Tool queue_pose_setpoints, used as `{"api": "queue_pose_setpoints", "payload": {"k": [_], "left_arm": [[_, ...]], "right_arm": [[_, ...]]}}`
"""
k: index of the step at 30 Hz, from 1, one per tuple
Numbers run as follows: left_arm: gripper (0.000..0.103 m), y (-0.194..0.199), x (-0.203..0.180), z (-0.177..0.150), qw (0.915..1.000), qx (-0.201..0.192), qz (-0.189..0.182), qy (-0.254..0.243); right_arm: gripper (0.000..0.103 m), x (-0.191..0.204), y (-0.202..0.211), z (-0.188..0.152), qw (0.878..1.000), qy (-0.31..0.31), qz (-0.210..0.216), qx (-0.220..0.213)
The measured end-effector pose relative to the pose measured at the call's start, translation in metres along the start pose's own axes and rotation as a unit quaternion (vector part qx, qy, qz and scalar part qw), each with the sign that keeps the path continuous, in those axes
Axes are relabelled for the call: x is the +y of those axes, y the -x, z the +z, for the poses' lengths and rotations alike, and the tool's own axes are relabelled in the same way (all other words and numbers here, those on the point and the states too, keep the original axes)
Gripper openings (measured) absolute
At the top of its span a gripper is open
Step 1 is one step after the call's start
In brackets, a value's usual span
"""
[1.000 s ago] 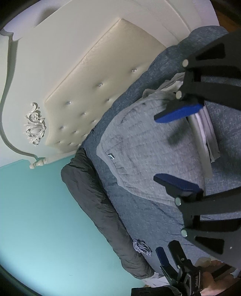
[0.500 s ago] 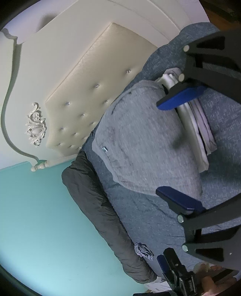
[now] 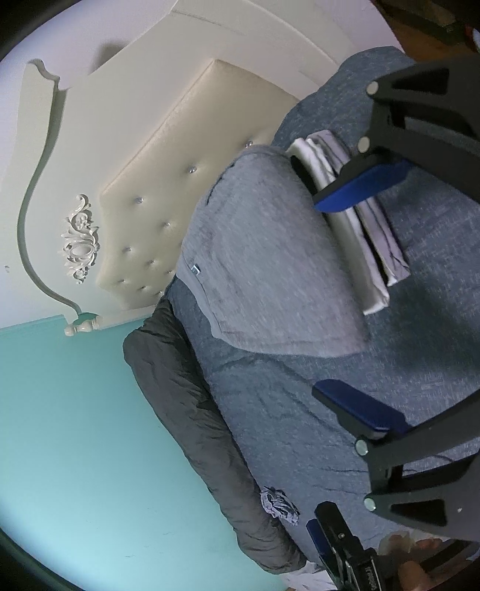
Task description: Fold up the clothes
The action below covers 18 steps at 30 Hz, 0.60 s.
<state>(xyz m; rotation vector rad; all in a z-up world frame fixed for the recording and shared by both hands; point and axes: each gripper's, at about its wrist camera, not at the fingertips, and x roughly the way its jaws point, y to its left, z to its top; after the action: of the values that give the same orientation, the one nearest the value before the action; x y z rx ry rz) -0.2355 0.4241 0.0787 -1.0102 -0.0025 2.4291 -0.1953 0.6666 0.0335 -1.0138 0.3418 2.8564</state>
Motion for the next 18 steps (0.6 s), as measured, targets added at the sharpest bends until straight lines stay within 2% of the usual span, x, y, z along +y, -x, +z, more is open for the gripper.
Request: {"api": "queue_pose_setpoints", "payload": {"k": [18], "left_arm": [[0.103, 0.066, -0.003, -0.033, 0.9981, -0.040, -0.022, -0.042]], "right_arm": [[0.094, 0.037, 0.065, -0.042, 0.999, -0.004, -0.034, -0.030]]}}
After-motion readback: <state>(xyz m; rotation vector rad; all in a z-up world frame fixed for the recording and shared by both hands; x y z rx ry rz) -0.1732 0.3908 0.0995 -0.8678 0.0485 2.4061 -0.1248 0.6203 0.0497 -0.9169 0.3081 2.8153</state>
